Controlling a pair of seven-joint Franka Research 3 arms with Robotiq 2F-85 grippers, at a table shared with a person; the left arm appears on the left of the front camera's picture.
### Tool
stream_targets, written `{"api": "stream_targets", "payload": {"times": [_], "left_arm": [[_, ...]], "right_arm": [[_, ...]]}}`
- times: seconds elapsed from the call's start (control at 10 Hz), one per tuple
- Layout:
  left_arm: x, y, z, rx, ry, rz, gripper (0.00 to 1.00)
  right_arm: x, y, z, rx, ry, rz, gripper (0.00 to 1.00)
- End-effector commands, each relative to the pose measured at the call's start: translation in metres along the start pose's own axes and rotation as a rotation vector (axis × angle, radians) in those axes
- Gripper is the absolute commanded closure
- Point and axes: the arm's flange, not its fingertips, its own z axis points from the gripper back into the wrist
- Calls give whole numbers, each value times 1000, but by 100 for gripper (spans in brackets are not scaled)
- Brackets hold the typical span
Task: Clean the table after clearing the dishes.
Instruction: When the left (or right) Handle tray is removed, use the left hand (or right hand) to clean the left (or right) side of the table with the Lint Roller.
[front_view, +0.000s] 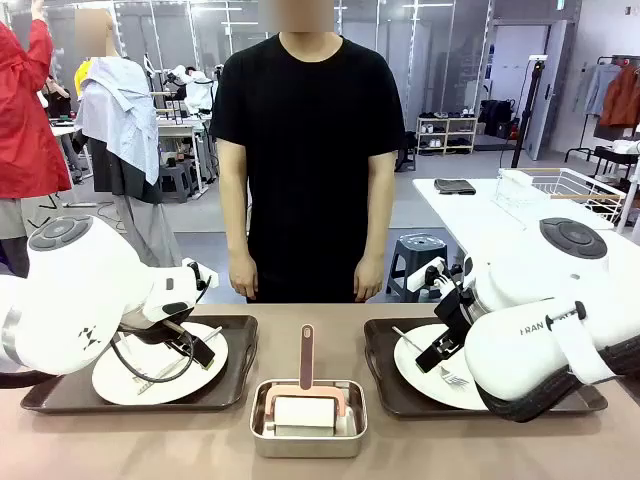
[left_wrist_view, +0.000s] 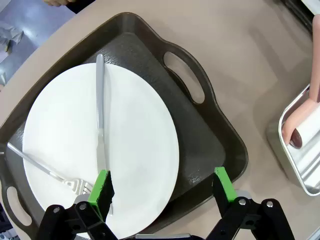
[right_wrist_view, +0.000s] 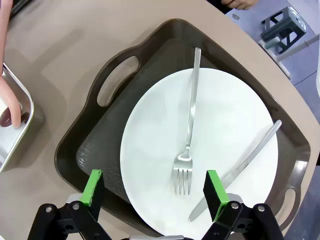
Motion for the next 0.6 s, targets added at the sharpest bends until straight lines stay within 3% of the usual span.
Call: {"api": "stream_targets", "payload": {"times": [0.0, 0.5], "left_arm": [[0, 0, 0, 0, 0, 0, 0], [0, 0, 0, 0, 0, 0, 0]], "right_arm": [[0, 0, 0, 0, 0, 0, 0], [0, 0, 0, 0, 0, 0, 0]]}}
